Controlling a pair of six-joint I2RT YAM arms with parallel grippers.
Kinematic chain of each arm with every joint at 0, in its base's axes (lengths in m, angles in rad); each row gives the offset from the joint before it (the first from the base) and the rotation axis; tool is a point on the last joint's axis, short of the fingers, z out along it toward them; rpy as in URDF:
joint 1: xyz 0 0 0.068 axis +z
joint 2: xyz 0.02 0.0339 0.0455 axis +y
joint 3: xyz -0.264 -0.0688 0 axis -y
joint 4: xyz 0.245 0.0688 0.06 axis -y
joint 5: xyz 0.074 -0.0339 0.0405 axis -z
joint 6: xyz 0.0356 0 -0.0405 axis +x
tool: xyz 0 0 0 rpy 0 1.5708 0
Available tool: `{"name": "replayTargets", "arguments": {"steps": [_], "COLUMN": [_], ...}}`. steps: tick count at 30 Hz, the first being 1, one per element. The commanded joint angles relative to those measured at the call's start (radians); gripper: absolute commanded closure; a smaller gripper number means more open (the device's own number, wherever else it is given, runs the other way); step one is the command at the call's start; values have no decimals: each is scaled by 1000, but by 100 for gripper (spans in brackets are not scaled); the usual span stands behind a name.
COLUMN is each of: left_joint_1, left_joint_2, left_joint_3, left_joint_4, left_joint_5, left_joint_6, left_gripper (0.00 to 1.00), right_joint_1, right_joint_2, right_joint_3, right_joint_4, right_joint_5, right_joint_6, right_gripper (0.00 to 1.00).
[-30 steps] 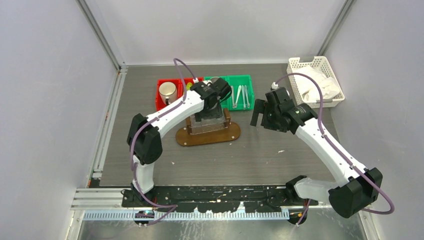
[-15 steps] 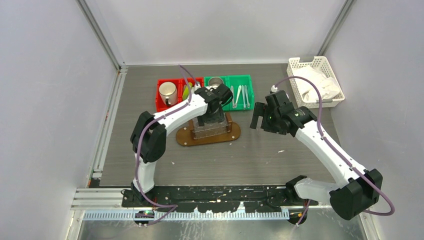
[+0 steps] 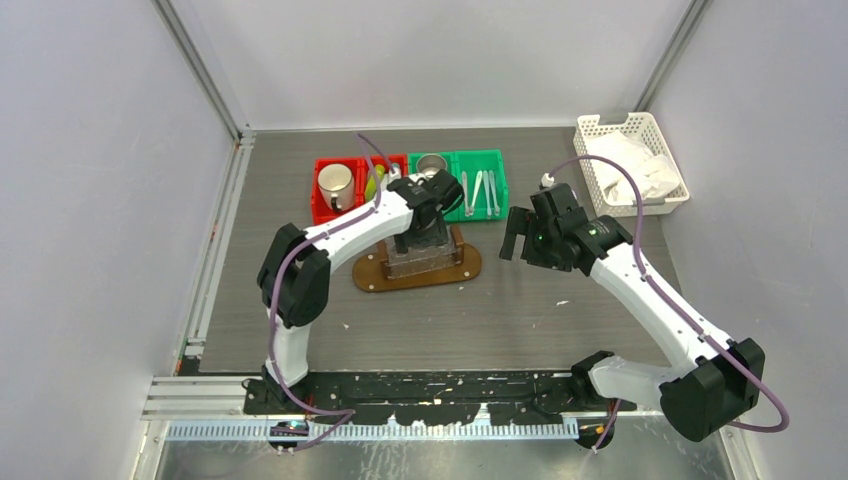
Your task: Prepare toiletry sets of a toothbrush and toothpaste on the tray
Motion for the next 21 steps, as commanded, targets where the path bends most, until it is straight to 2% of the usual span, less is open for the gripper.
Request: {"name": "replayTargets", "arguments": {"steps": [1,4,13,21], "left_joint_1": [-2,-2,-3,-3], "left_joint_2": [-29,-41,-99,-62], "left_joint_3": [-40,-52,-134,-145], "left_joint_4": [-55,-72,-46,3], "left_joint_5": [-59,-76,-94,-34], "left_joint_6": [27,31,51,68], "left_gripper": [86,86,72,63], "right_joint_1": [4,5,5,7], "right_joint_2": [-34,-31,-23,-21], "right_joint_3": [2,-1,-22,-30], "right_joint_4": [37,42,68,75], "right_joint_5": [-13,-23,-51,-62], "right_joint_6": [7,11,19,17], "right_gripper": [0,0,0,0]}}
